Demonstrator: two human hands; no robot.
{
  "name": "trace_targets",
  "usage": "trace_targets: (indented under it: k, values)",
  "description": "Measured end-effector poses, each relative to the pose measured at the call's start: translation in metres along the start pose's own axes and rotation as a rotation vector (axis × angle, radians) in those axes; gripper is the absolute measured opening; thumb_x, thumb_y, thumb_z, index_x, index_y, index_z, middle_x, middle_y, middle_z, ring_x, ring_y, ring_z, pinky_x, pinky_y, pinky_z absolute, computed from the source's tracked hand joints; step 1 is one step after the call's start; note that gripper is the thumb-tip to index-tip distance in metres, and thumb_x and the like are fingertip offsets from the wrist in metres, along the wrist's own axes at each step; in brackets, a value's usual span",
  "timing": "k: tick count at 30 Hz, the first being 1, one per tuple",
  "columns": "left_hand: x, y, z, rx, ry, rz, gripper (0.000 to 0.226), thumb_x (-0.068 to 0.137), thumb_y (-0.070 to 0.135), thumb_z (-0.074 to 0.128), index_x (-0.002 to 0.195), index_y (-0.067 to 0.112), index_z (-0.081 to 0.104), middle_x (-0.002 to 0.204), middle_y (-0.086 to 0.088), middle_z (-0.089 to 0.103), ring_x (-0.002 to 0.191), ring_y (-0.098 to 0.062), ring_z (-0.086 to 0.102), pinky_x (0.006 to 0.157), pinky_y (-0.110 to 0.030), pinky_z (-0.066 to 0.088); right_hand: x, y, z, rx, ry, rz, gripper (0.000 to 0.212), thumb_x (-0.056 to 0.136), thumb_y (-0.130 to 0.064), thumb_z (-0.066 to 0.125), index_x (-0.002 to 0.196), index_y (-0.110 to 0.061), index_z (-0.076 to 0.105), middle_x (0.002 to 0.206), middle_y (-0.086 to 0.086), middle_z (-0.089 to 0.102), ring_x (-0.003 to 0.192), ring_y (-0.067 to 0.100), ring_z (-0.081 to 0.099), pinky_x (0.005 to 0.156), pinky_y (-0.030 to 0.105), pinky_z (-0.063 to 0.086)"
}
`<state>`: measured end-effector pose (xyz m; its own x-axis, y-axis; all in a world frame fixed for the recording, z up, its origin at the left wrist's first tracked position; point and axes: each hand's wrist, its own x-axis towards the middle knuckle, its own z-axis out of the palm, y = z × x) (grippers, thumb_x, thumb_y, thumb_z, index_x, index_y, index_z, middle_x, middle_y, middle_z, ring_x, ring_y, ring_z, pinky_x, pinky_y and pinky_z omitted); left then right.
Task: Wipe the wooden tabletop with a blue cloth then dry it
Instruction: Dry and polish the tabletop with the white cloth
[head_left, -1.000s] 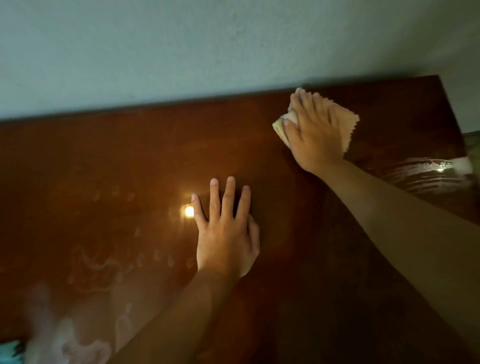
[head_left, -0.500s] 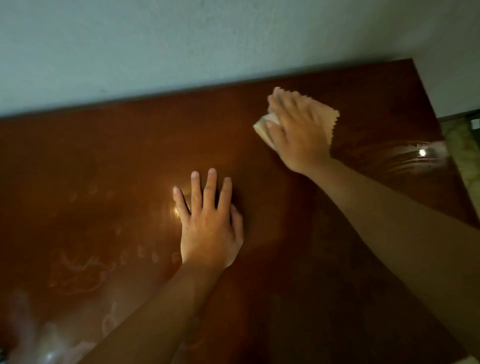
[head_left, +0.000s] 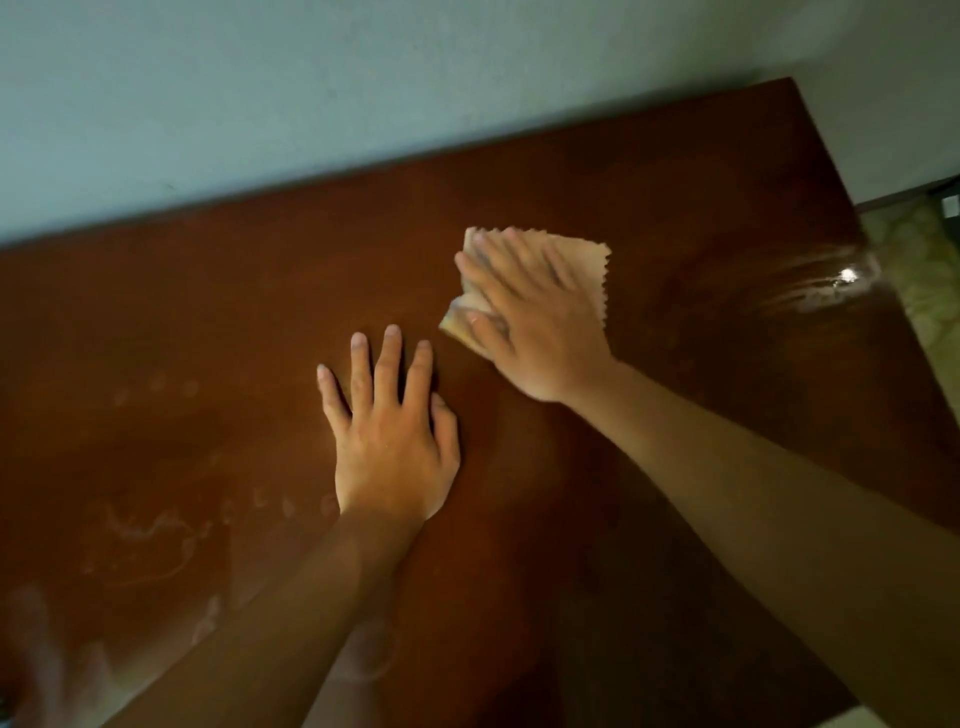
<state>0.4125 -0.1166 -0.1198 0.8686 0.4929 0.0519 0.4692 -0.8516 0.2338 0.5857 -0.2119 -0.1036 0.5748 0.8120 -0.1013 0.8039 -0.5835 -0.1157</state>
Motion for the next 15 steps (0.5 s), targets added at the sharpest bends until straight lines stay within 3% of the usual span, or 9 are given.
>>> trace_targets:
  k: [5, 8, 15]
  values:
    - [-0.001, 0.000, 0.003, -0.007, 0.026, -0.008, 0.052, 0.101, 0.034, 0.035, 0.147, 0.014, 0.045, 0.158, -0.014, 0.037, 0.151, -0.038, 0.020, 0.120, -0.065, 0.011, -0.005, 0.072, -0.005, -0.005, 0.057, 0.247, 0.060, 0.109, -0.049, 0.026, 0.163, -0.023, 0.023, 0.171, 0.002, 0.017, 0.159, 0.026, 0.011, 0.128, 0.048, 0.010]
    - [-0.001, 0.000, 0.002, -0.010, 0.025, -0.016, 0.052, 0.101, 0.033, 0.035, 0.148, 0.014, 0.045, 0.158, -0.014, 0.036, 0.151, -0.038, 0.019, 0.120, -0.064, 0.011, -0.009, 0.060, -0.003, 0.015, 0.090, 0.323, 0.062, 0.107, -0.050, 0.022, 0.162, -0.022, 0.025, 0.170, 0.005, 0.021, 0.158, 0.029, 0.014, 0.127, 0.051, 0.012]
    - [-0.001, 0.002, -0.001, -0.012, 0.003, -0.019, 0.053, 0.101, 0.034, 0.034, 0.148, 0.013, 0.044, 0.159, -0.014, 0.035, 0.152, -0.037, 0.019, 0.120, -0.063, 0.010, -0.068, -0.034, 0.026, 0.044, 0.128, 0.022, 0.058, 0.107, -0.050, 0.032, 0.159, -0.023, 0.036, 0.167, 0.003, 0.028, 0.158, 0.025, 0.018, 0.126, 0.054, 0.018]
